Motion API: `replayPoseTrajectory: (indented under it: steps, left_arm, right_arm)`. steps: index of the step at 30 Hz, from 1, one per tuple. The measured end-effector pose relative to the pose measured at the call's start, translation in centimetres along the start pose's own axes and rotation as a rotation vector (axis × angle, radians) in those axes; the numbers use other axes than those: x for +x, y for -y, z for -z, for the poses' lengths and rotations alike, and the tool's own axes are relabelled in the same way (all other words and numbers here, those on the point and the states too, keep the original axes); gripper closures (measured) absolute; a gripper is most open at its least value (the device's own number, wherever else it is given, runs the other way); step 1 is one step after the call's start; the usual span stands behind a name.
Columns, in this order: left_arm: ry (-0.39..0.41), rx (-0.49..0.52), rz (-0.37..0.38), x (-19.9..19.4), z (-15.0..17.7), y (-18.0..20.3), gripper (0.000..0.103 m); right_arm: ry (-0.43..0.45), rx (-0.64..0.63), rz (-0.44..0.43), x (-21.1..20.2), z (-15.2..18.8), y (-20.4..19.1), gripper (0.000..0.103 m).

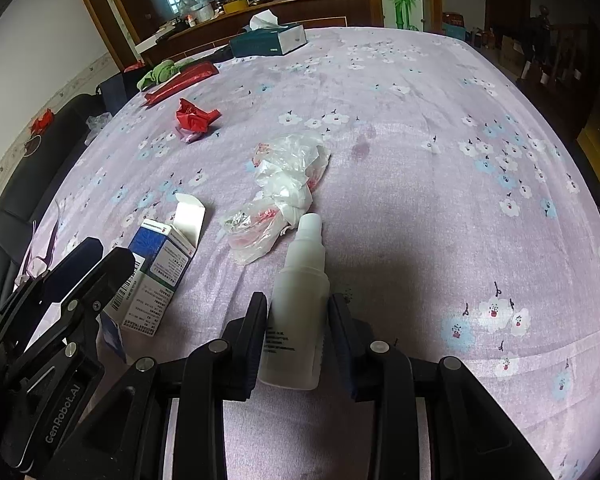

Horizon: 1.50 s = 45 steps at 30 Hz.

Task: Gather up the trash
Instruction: 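Hold the medicine box and spray bottle above the table with both tools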

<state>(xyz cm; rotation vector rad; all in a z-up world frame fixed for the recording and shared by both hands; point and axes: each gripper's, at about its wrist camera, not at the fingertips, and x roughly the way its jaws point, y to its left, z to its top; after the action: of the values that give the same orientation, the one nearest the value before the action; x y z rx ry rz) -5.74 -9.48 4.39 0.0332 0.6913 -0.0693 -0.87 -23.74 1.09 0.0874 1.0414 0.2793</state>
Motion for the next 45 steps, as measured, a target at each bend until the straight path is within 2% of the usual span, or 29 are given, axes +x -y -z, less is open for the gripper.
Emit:
replayPoseTrajectory:
  steps: [11, 21, 33, 37, 42, 44, 45]
  left_arm:
    - [0.004, 0.002, -0.007, 0.0, 0.2, -0.3, 0.068]
    - [0.055, 0.007, -0.031, -1.9, -0.1, -0.1, 0.069]
    - [0.083, 0.020, -0.027, -4.5, 0.1, 0.0, 0.079]
    - [0.030, -0.020, 0.036, -4.2, 0.1, -1.2, 0.079]
    - [-0.121, -0.138, 0.190, -1.6, -0.2, -4.7, 0.077]
    - [-0.148, -0.166, 0.212, -1.1, 0.2, -5.2, 0.063]
    - [-0.158, -0.170, 0.225, -0.8, 0.3, -5.2, 0.060]
  right_arm:
    - [0.048, 0.024, -0.016, -1.6, 0.4, 0.6, 0.070]
    - [0.112, 0.045, -0.030, -4.4, 1.0, 1.1, 0.070]
    - [0.167, 0.046, -0.027, -7.3, 2.0, 0.9, 0.070]
    - [0.173, 0.048, -0.026, -7.8, 2.2, 0.9, 0.070]
    - [0.183, 0.062, -0.029, -8.0, 2.4, 1.4, 0.070]
    - [0.183, 0.066, -0.033, -7.9, 2.4, 1.5, 0.070]
    - [0.181, 0.069, -0.035, -7.8, 2.4, 1.6, 0.070]
